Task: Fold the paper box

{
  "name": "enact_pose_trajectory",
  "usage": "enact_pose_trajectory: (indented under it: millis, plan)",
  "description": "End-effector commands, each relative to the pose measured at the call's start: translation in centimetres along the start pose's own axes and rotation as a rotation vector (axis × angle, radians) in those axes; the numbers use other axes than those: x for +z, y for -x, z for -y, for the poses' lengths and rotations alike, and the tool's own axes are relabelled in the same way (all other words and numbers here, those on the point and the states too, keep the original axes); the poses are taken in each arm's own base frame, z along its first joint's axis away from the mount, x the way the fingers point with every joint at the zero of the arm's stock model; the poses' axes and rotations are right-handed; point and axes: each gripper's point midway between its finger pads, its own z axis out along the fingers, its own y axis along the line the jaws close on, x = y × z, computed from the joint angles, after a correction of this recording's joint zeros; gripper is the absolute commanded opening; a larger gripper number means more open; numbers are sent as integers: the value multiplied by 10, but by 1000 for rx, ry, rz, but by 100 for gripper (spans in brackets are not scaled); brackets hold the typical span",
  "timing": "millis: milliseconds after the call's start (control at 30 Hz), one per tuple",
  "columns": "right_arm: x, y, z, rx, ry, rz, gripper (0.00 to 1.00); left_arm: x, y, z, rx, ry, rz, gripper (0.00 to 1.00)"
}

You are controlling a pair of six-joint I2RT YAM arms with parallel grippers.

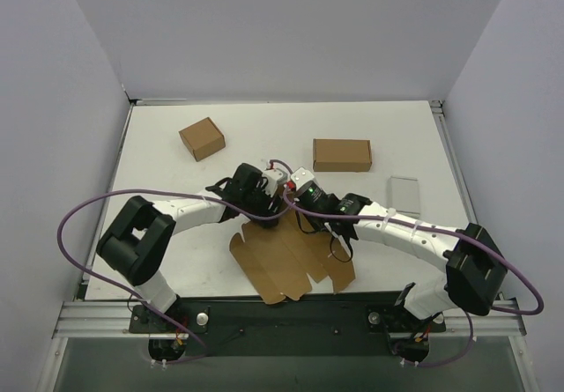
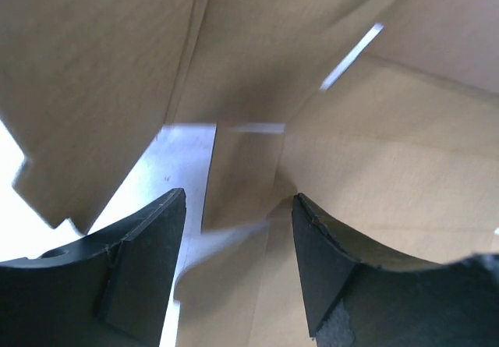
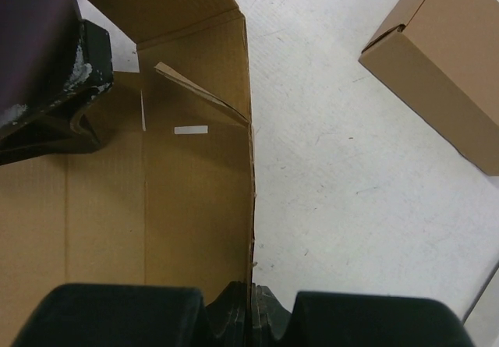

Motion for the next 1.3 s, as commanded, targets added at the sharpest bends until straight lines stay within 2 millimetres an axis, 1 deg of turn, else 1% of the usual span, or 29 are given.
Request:
enact_pose_trajectory:
  millis: [0,133,200,233,300,333,367,400,433,467,500,567,633,700,733,767,833,867,933,1000,1033,1067,1100,1167,1200,1233,1267]
  plan:
    - [5,-3,1,0,-27,-7,0,-6,39,12,16,-51,140,66]
    - [7,-4,0,1,-26,-14,0,-10,46,18,24,-78,192,62]
    - [7,-3,0,5,-30,-14,0,-11,46,19,24,-79,196,58]
    - [6,-2,1,8,-33,-15,0,-12,46,20,25,-81,197,54]
    - [6,-1,1,9,-38,-19,0,-11,46,25,36,-81,196,51]
    - [7,-2,3,11,-44,-25,0,-10,44,27,40,-79,189,47]
    - [7,-2,3,14,-50,-25,0,-10,44,25,45,-55,190,46]
    - [6,-1,4,16,-56,-25,0,-9,42,29,59,-50,185,45]
    - [6,0,5,20,-60,-24,0,-10,41,30,65,-36,183,44]
    - [6,0,5,25,-62,-25,0,-11,41,31,73,-25,189,40]
    - [5,1,5,31,-64,-23,0,-10,39,28,71,1,188,37]
    - [3,5,6,44,-68,-18,0,-10,38,35,63,4,190,32]
    - [3,6,8,53,-82,-14,0,-10,38,38,51,21,191,31]
    - [2,8,9,72,-94,-7,0,-9,37,38,6,44,193,27]
    - [2,9,9,74,-95,-7,0,-9,36,38,-12,49,194,26]
    - [2,10,10,80,-100,-5,0,-10,37,43,-43,44,202,26]
    - [2,10,11,94,-115,-1,0,-10,40,44,-66,59,226,25]
    - [2,11,11,100,-121,2,0,-10,39,50,-82,55,232,25]
    - [3,11,11,109,-127,6,0,-9,42,50,-105,74,254,23]
    - [3,13,11,117,-130,10,0,-4,35,52,-123,91,248,21]
    - [3,12,11,119,-132,9,0,-4,37,52,-129,100,262,20]
    - [3,12,10,118,-133,8,0,-1,30,47,-146,132,259,19]
    - [3,12,11,119,-136,10,0,0,28,51,-146,133,262,18]
    - [3,13,10,121,-135,13,0,-1,30,49,-155,168,286,16]
    - [3,14,9,123,-135,17,0,-1,30,54,-147,174,296,14]
    - [3,15,8,124,-133,19,0,-2,30,54,-146,191,306,12]
    - [3,15,8,124,-136,17,0,-5,32,49,-148,236,327,7]
